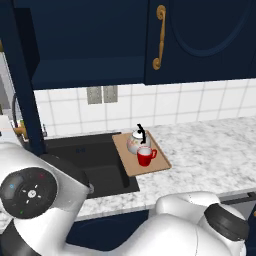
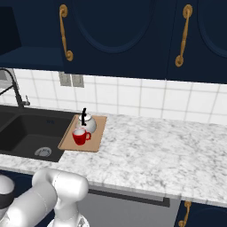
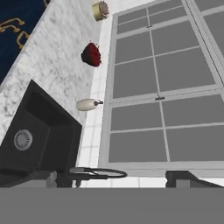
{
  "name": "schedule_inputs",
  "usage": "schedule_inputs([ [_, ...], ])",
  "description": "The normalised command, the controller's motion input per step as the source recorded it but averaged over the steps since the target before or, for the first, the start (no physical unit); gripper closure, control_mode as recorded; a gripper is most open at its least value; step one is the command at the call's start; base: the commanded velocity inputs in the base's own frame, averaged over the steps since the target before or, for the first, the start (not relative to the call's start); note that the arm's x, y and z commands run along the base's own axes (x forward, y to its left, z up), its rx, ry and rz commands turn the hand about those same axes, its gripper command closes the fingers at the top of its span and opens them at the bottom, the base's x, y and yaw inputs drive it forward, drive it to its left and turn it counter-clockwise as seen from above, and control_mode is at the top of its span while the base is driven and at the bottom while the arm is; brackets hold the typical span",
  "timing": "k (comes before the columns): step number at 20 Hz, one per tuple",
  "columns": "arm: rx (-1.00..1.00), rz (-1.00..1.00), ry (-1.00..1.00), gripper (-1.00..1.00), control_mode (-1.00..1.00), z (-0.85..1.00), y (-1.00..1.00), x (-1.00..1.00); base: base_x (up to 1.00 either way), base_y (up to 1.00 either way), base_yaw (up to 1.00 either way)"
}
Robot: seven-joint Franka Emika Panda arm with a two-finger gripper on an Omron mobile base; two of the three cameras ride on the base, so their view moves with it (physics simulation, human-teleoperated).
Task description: Pick the kettle from the counter and place it on the tray. Then pick the mug from the cabinet and place it on the tray. Then close the cabinet doors.
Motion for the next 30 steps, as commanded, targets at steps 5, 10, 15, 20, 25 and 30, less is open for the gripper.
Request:
schedule_inputs([
  [5,0.00,-0.05,0.03,-1.00,-1.00,0.00,-0.43,0.38,0.00,0.00,0.00],
  [10,0.00,-0.05,0.00,-1.00,-1.00,-0.01,-0.45,0.40,0.00,0.00,0.00],
  [15,0.00,-0.08,0.00,-1.00,-1.00,0.00,-0.41,0.50,0.00,0.00,0.00],
  [20,0.00,-0.10,0.00,-1.00,-1.00,0.00,-0.45,0.48,0.00,0.00,0.00],
  [25,0.00,-0.14,0.02,-1.00,-1.00,0.00,-0.54,0.47,0.00,0.00,0.00],
  [30,0.00,-0.16,0.12,-1.00,-1.00,0.02,-0.64,0.48,0.00,0.00,0.00],
])
